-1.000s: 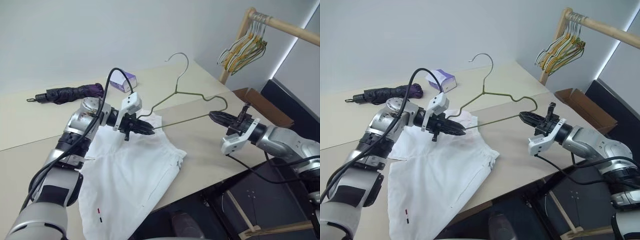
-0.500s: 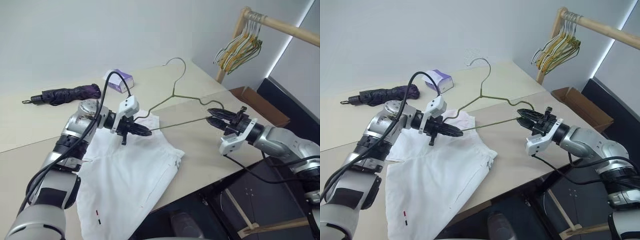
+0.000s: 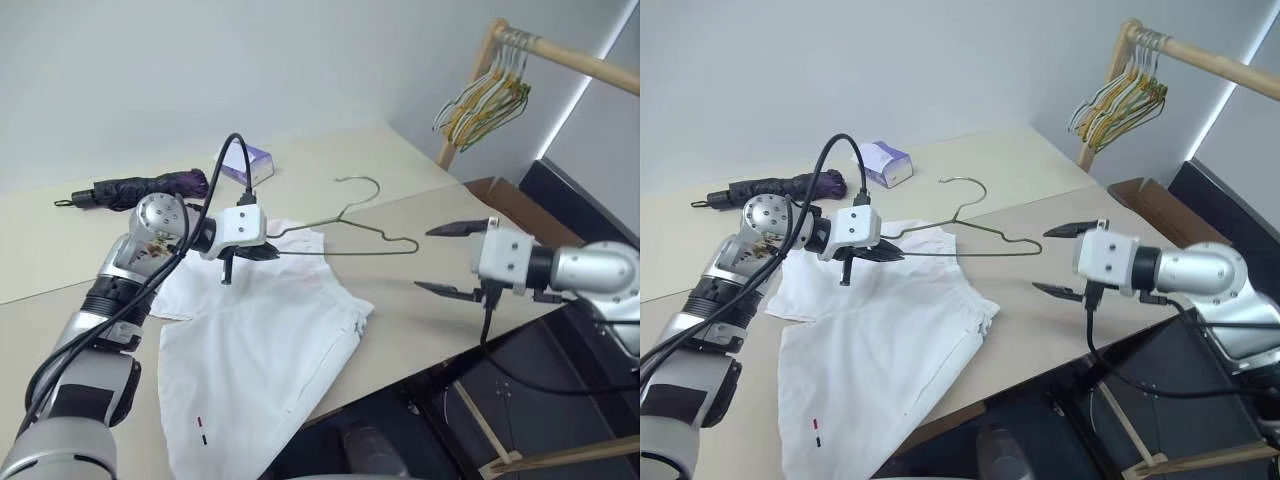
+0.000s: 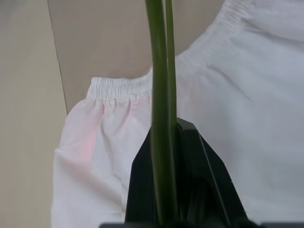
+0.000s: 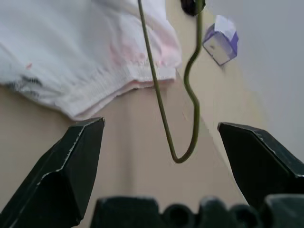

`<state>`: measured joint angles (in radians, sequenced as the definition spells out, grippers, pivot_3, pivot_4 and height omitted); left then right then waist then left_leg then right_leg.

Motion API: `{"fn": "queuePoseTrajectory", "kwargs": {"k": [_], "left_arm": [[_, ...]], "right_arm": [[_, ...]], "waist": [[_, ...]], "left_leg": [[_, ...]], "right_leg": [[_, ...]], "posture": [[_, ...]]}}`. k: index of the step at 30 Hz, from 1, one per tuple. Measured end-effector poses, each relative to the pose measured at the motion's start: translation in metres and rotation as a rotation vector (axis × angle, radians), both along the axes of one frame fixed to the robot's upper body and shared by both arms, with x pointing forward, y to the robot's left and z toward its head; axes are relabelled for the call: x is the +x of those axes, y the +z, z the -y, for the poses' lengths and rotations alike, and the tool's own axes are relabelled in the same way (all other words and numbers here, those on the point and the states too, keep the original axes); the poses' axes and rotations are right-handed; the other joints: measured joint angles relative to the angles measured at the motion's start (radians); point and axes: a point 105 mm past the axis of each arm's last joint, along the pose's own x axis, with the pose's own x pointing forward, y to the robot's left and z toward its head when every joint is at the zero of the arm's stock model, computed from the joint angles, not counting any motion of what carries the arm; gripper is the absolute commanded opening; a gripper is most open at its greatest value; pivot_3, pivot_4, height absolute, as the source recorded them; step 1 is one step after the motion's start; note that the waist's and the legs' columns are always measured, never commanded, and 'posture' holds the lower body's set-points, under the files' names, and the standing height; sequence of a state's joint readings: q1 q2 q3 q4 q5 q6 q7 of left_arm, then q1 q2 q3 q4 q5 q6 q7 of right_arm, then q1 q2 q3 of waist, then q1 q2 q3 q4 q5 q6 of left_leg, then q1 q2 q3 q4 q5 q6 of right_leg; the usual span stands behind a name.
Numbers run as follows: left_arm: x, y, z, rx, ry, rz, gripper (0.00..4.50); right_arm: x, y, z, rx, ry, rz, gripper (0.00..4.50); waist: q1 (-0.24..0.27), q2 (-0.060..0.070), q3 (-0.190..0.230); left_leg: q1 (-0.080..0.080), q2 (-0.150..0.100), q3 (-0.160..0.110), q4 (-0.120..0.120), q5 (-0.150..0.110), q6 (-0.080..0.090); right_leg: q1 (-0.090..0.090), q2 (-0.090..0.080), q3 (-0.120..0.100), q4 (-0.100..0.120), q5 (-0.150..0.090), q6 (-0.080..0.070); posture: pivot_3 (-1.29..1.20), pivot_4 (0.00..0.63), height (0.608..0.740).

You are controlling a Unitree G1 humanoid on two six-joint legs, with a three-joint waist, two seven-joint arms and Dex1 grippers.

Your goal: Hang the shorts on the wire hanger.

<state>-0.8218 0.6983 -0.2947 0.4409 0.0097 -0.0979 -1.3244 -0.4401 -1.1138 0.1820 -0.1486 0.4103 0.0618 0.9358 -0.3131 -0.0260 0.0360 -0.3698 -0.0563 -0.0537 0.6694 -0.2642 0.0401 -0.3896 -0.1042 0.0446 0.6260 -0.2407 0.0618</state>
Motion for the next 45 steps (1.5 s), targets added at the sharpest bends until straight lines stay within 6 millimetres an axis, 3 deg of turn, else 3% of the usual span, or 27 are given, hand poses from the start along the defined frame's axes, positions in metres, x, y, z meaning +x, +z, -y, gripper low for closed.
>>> {"fn": "queuePoseTrajectory", "kwargs": {"k": [4, 9, 10, 12, 23, 36, 37, 39, 45], "left_arm": [[-0.007, 0.003, 0.008, 0.004, -0.056, 0.011, 0.0], [-0.01, 0.004, 0.011, -0.002, -0.065, 0.004, 0.0], [-0.01, 0.005, 0.011, -0.002, -0.066, 0.005, 0.0], [-0.01, 0.005, 0.012, -0.002, -0.07, 0.008, 0.0], [-0.013, 0.001, 0.012, -0.002, -0.066, -0.008, 0.0], [-0.016, 0.002, 0.013, -0.026, -0.086, -0.033, 0.0], [-0.016, 0.002, 0.013, -0.032, -0.09, -0.041, 0.54], [-0.019, 0.005, 0.013, -0.066, -0.104, -0.064, 0.94], [-0.01, 0.002, -0.003, -0.098, -0.036, -0.064, 2.77]], "right_arm": [[0.013, 0.008, -0.011, -0.043, -0.055, -0.148, 4.46], [0.02, -0.024, -0.027, -0.133, -0.076, -0.295, 4.46], [0.022, -0.027, -0.028, -0.149, -0.084, -0.308, 4.3], [0.025, -0.029, -0.03, -0.167, -0.091, -0.316, 3.92], [0.027, -0.031, -0.035, -0.221, -0.077, -0.318, 0.13], [0.02, -0.039, -0.034, -0.246, -0.06, -0.341, 0.06], [0.019, -0.039, -0.033, -0.246, -0.058, -0.34, 0.0], [0.017, -0.039, -0.031, -0.243, -0.06, -0.345, 0.0], [0.01, -0.043, -0.016, -0.196, -0.111, -0.405, 0.0]], "waist": [[0.03, 0.001, 0.0], [0.06, 0.001, -0.001], [0.066, 0.001, -0.001], [0.072, 0.001, -0.001], [0.078, 0.001, -0.001], [0.075, 0.001, -0.001], [0.075, 0.001, -0.001], [0.075, 0.001, -0.001], [0.076, 0.001, -0.001]], "left_leg": [[-0.007, -0.001, 0.0, 0.001, 0.0, 0.0], [-0.023, -0.006, 0.0, 0.011, 0.0, 0.001], [-0.026, -0.007, 0.0, 0.012, 0.0, 0.001], [-0.029, -0.008, 0.0, 0.014, 0.0, 0.0], [-0.029, -0.009, 0.0, 0.014, 0.001, 0.0], [-0.029, -0.009, 0.0, 0.014, 0.001, 0.0], [-0.029, -0.009, 0.0, 0.014, 0.001, 0.0], [-0.029, -0.009, -0.001, 0.014, 0.001, 0.0], [-0.029, -0.009, -0.001, 0.014, 0.001, 0.0]], "right_leg": [[-0.009, -0.002, 0.0, 0.004, 0.0, 0.0], [-0.026, -0.005, 0.0, 0.02, 0.001, 0.002], [-0.03, -0.006, 0.001, 0.021, 0.001, 0.002], [-0.033, -0.006, 0.001, 0.022, 0.001, 0.002], [-0.034, -0.006, 0.0, 0.022, 0.001, 0.003], [-0.033, -0.006, 0.0, 0.022, 0.001, 0.003], [-0.034, -0.006, 0.0, 0.022, 0.001, 0.003], [-0.033, -0.006, 0.0, 0.022, 0.001, 0.003], [-0.033, -0.006, -0.001, 0.022, 0.001, 0.003]], "posture": [[-0.25, 0.0, 0.74], [-0.23, 0.0, 0.74], [-0.23, 0.0, 0.74], [-0.22, 0.0, 0.74], [-0.23, 0.0, 0.74], [-0.23, 0.0, 0.74], [-0.23, 0.0, 0.74], [-0.24, 0.0, 0.74], [-0.24, 0.0, 0.74]]}}
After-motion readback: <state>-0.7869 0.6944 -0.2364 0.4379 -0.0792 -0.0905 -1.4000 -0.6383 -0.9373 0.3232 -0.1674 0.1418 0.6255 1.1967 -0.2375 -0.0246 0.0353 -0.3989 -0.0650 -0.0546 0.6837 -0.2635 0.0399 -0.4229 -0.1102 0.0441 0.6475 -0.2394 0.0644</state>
